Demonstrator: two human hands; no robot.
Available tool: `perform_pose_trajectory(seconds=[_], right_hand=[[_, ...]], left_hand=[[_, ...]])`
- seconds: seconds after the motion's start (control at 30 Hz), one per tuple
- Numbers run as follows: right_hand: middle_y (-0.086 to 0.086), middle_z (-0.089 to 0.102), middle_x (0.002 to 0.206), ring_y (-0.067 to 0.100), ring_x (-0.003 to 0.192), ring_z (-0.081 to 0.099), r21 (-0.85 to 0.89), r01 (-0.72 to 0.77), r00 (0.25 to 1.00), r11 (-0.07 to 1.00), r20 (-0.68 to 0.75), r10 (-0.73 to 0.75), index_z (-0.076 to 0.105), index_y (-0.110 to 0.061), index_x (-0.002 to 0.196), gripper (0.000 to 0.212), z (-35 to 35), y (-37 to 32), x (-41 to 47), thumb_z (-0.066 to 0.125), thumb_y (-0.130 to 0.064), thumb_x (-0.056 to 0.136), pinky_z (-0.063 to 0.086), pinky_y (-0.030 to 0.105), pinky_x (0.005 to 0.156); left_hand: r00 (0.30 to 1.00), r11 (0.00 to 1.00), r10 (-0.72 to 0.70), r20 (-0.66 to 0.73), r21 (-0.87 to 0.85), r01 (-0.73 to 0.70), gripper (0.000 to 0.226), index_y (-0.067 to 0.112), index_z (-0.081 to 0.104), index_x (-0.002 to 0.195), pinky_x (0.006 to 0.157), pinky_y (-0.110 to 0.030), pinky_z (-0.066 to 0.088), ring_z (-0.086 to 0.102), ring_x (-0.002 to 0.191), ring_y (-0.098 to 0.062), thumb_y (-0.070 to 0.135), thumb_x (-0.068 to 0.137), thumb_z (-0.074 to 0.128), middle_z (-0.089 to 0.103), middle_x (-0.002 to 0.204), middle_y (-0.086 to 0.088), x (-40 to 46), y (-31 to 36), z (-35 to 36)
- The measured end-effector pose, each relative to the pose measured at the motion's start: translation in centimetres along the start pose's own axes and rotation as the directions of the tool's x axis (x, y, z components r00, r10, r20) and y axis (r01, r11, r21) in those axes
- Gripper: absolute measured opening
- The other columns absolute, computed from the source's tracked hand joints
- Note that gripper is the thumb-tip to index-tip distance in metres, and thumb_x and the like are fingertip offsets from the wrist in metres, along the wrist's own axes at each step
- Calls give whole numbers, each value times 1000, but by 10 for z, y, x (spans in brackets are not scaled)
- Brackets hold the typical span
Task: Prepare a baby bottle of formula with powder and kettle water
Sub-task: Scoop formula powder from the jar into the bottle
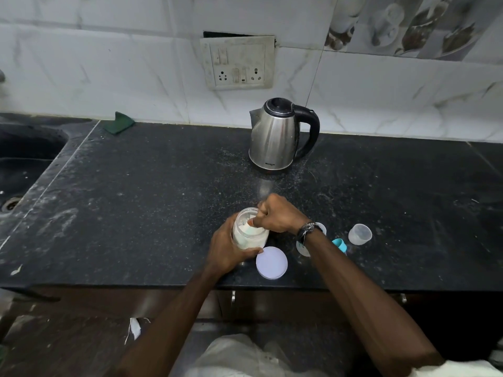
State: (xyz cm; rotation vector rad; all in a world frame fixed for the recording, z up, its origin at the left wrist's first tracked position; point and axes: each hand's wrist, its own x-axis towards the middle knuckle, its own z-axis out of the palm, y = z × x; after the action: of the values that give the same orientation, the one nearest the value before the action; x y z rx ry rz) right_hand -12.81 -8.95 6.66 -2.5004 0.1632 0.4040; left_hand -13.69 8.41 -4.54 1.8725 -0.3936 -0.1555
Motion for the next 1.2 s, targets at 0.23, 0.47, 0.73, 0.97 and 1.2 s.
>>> perform_pose_trajectory(seconds=[0.23, 0.47, 0.73, 0.97, 1.2], right_hand=[[-13, 54, 49, 9, 58, 54, 109, 40, 999, 993, -5, -40, 59, -13, 47, 42, -17, 16, -4, 80, -26, 81, 55, 45, 79], [-12, 56, 45, 28, 104, 70, 142, 45, 998, 989, -57, -37, 61, -18, 42, 45, -25, 27, -10, 80, -27, 81, 55, 48, 91], [-9, 70, 73, 7, 82, 68, 97, 24, 997, 995, -74, -17, 64, -24, 51, 36, -29, 24, -18, 79, -25, 84, 50, 26, 73], [5, 64, 62, 13, 65, 61, 196, -10, 997, 981, -69, 24, 65, -10, 53, 38, -30, 29, -18, 77, -27, 85, 52, 34, 68], [25, 70, 85, 26, 73, 56, 354, 24, 993, 935, -113, 18, 68, 9, 74, 40, -54, 43, -32, 76, -29, 85, 44, 36, 71]], left_hand=[[1000, 999, 13, 4, 52, -13, 95, 47, 48, 128, 98, -27, 52, 59, 117, 4, 40, 49, 101, 63, 125, 23, 0, 5, 0], [1000, 998, 12, 18, 60, -13, 97, 44, 48, 133, 104, -31, 50, 57, 121, 6, 42, 51, 100, 61, 130, 24, 0, 3, 1], [1000, 997, 17, 6, 69, -18, 93, 51, 49, 129, 104, -38, 52, 59, 120, 2, 44, 51, 99, 63, 130, 23, -2, 5, 0], [999, 997, -31, 26, 65, 29, 97, 54, 45, 130, 105, -42, 51, 56, 121, 5, 54, 47, 97, 59, 130, 28, -2, 11, -2], [999, 986, -18, -34, 165, 23, 163, 20, -4, 160, 127, -47, 11, -9, 156, -15, 73, 37, 88, -4, 170, 3, -7, 27, 2]])
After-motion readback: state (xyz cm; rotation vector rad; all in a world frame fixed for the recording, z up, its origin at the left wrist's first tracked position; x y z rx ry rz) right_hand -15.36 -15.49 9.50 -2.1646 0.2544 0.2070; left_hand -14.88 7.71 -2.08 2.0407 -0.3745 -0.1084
